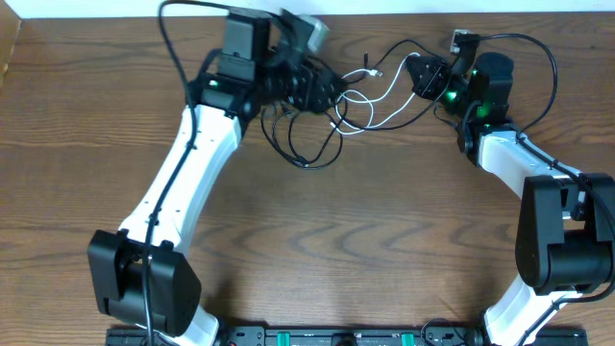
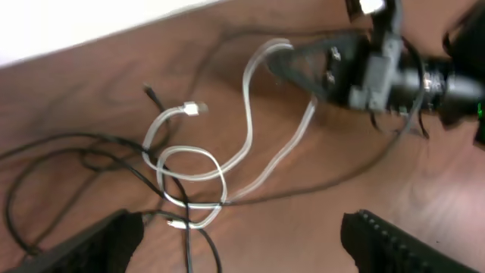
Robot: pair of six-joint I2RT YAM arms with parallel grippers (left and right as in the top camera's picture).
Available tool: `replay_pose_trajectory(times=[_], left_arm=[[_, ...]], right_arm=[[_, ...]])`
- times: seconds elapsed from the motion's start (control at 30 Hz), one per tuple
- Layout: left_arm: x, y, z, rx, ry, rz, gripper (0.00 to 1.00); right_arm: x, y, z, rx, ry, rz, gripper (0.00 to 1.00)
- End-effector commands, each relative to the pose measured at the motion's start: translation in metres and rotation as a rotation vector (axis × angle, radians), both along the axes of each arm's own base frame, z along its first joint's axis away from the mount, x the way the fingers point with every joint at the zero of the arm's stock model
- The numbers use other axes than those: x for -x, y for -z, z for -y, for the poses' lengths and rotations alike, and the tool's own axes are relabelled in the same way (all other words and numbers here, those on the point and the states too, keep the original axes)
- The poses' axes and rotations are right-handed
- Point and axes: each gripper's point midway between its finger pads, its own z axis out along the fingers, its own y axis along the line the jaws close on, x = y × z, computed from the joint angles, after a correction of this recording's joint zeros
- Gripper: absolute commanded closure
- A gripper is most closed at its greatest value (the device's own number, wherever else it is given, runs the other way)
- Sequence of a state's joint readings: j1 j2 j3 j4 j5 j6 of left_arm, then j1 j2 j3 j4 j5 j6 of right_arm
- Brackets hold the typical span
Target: Untangle cables
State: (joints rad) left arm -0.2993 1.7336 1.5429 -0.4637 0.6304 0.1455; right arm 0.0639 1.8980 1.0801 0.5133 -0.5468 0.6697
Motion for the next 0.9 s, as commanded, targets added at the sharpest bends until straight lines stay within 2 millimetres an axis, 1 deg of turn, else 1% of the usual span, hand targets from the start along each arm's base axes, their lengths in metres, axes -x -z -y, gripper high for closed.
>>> replay_pose_trajectory(times=[0.0, 0.03, 0.13, 0.2, 0.23, 0.4, 0.53, 0.63, 0.87], left_arm=[[0.017, 0.000, 0.014, -0.084, 0.162, 0.115, 0.06], [0.021, 0.003, 0.019, -0.099, 0.192, 0.124, 0.04], [0.031, 0.011, 0.031, -0.131, 0.267, 0.146, 0.00], [0.035, 0.020, 0.039, -0.142, 0.293, 0.139, 0.00], [0.036, 0.025, 0.043, -0.146, 0.300, 0.130, 0.02], [0.039, 0.062, 0.067, -0.175, 0.382, 0.103, 0.02], [0.042, 0.083, 0.087, -0.177, 0.423, 0.091, 0.02], [0.047, 0.090, 0.100, -0.175, 0.450, 0.097, 0.02], [0.061, 0.091, 0.119, -0.178, 0.514, 0.129, 0.02]], right_arm=[[-0.002, -0.004, -0.002, -0.008, -0.006, 0.007, 0.99], [-0.002, -0.004, -0.002, -0.008, -0.006, 0.007, 0.99], [-0.002, -0.004, -0.002, -0.008, -0.006, 0.007, 0.99], [-0.002, -0.004, -0.002, -0.008, -0.006, 0.008, 0.99], [-0.002, -0.004, -0.002, -0.008, -0.006, 0.008, 0.99], [-0.002, -0.004, -0.002, -0.008, -0.005, 0.007, 0.99], [-0.002, -0.004, -0.001, -0.005, 0.002, 0.008, 0.99], [-0.003, -0.004, -0.001, -0.004, 0.005, 0.007, 0.99], [-0.003, -0.004, 0.000, -0.004, 0.005, 0.007, 0.99]])
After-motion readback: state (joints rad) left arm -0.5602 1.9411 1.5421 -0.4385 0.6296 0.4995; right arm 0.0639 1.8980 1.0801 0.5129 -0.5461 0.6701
